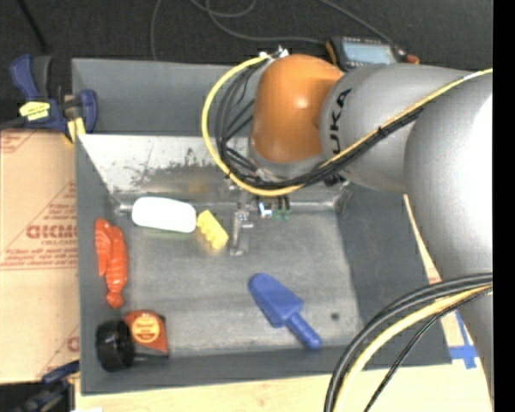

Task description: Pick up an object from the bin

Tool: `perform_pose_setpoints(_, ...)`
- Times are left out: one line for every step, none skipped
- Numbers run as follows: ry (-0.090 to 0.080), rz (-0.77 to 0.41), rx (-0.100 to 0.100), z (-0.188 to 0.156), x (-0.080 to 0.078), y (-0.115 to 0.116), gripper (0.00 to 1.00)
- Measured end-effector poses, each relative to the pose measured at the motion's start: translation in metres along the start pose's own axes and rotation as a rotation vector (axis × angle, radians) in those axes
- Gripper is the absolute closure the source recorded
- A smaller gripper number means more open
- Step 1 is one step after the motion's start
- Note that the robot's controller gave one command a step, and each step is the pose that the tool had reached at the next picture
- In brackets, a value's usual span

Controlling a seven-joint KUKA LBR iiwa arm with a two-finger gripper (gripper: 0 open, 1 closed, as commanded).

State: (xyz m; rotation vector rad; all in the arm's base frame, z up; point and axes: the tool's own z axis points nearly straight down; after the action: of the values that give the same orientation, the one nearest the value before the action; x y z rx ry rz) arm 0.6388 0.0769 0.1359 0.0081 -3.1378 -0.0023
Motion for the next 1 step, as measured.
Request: perform_pose_setpoints(-0.006, 0.001, -0.001, -0.0048, -0.0007, -0.0002, 0.0)
